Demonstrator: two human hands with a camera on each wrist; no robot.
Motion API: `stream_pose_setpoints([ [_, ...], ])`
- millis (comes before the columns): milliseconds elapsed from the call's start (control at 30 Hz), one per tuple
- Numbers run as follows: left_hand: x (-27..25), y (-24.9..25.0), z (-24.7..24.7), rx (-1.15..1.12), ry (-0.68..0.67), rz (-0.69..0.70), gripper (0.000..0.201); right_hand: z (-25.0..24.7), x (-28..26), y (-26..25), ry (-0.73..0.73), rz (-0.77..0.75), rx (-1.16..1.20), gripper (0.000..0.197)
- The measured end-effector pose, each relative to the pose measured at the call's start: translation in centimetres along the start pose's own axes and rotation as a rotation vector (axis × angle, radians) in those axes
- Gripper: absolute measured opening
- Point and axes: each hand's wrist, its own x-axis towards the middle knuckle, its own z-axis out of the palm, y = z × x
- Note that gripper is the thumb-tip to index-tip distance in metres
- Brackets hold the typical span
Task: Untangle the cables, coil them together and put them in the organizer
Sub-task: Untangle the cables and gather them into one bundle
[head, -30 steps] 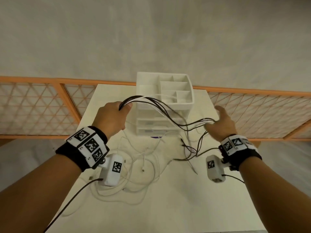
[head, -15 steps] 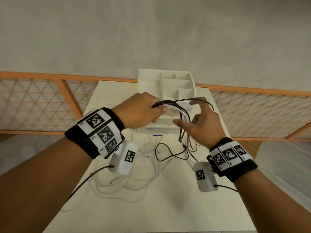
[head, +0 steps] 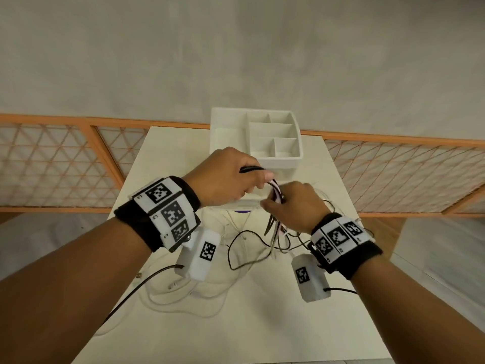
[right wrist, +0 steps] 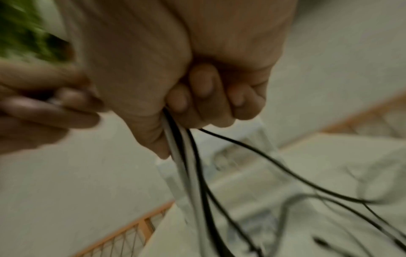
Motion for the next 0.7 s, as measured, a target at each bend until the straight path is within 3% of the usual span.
stream_pose_setpoints([
  [100,-0.3,0.5,-1.5,-0.211,0.136,0.012,0.035,2.2,0.9,4.7,-0.132,0.206,0.022,0.036],
  [167,-0.7,0.4,-2.6,-0.297,0.197,-0.020,0.044,2.1,1.4,7.3,-0.074,0.347,-0.001,0.040],
  [267,-1.3,-1.4,-3.2,-0.059,0.140,-0.087,0.058,-0.5,2.7,9.6,0.185,0.499,0.083,0.037],
  [333,-1.6,-3.4,-2.7,0.201,0.100,-0.166,0.049,-3.1,3.7,10.2,0.461,0.516,0.359,0.025],
  [400,-1.8,-5.6,-1.7,0.293,0.018,-0.312,0.050,-5.3,4.2,10.0,0.690,0.433,0.620,0.014],
  [467,-2.1,-7.2,-0.3,0.300,-0.087,-0.428,0.052,-6.3,4.5,9.5,0.797,0.259,0.713,0.019],
  [533,-2.2,-8.2,1.2,0.267,-0.141,-0.492,0.050,-6.1,4.6,9.1,0.785,0.156,0.661,0.023],
  [600,-2.3,-8.7,2.2,0.272,-0.164,-0.504,0.046,-4.6,4.1,9.7,0.671,0.159,0.530,0.027],
  [700,-2.4,-9.2,2.9,0.131,-0.170,-0.525,0.039,-1.6,2.4,11.6,0.241,0.307,0.226,0.071],
])
